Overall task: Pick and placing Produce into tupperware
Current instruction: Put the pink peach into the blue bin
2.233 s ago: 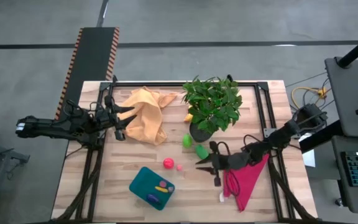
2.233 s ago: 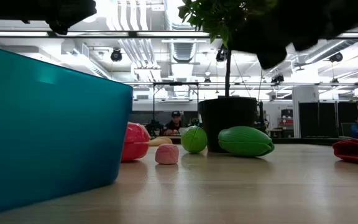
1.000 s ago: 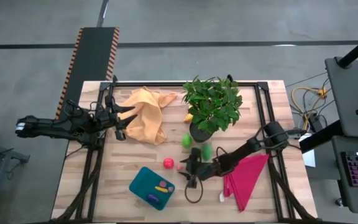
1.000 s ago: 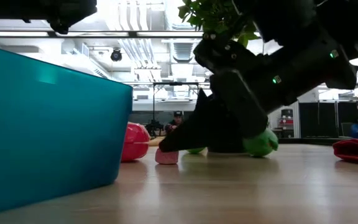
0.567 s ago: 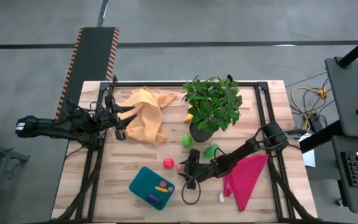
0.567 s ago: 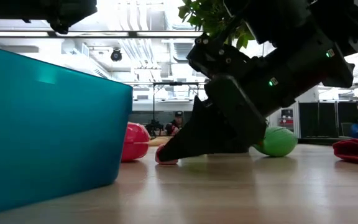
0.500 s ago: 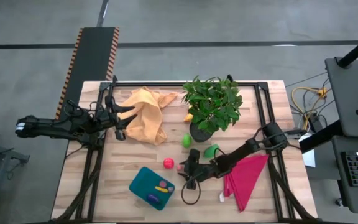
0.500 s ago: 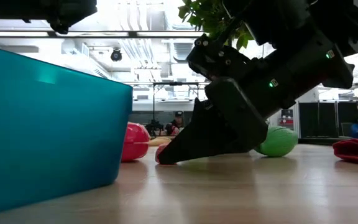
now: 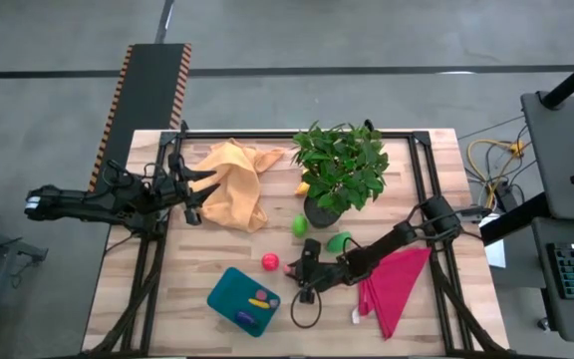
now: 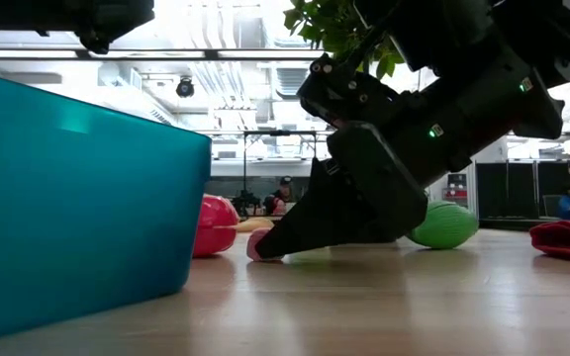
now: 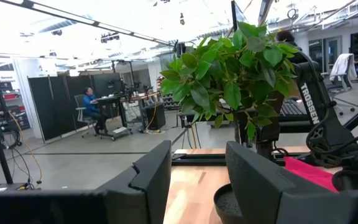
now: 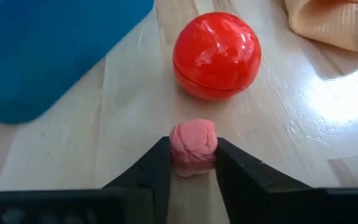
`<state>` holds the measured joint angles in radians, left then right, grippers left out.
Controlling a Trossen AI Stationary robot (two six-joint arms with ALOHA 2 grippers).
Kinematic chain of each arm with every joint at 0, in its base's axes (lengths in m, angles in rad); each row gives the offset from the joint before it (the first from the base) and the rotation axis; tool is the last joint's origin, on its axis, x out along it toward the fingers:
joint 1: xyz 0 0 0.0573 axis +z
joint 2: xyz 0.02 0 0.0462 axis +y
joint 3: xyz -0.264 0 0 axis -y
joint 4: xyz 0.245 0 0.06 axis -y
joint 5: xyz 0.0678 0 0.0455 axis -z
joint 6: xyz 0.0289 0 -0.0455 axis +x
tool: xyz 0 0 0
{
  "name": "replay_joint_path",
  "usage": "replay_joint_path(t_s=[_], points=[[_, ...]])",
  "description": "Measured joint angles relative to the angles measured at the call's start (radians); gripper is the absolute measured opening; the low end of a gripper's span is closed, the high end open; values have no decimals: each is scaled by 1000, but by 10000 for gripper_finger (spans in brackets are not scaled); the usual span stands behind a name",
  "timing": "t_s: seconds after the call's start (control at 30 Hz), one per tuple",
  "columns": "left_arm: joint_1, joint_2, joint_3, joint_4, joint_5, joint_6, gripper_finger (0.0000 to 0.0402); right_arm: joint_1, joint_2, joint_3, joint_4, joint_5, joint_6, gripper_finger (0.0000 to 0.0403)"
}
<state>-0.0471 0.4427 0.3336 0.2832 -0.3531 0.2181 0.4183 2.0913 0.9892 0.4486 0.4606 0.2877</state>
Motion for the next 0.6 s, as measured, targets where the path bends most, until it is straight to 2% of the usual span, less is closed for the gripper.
replay_joint_path(t_s=[0.27, 0.5, 0.6], points=[[0, 0, 0, -1, 0, 0, 140, 0, -10, 34, -29, 0, -37, 81], [0, 0, 0, -1, 0, 0, 140, 0, -78, 131, -301, 6, -81, 81], [0, 0, 0, -1, 0, 0, 140, 0, -92, 180, -343, 6, -104, 81]])
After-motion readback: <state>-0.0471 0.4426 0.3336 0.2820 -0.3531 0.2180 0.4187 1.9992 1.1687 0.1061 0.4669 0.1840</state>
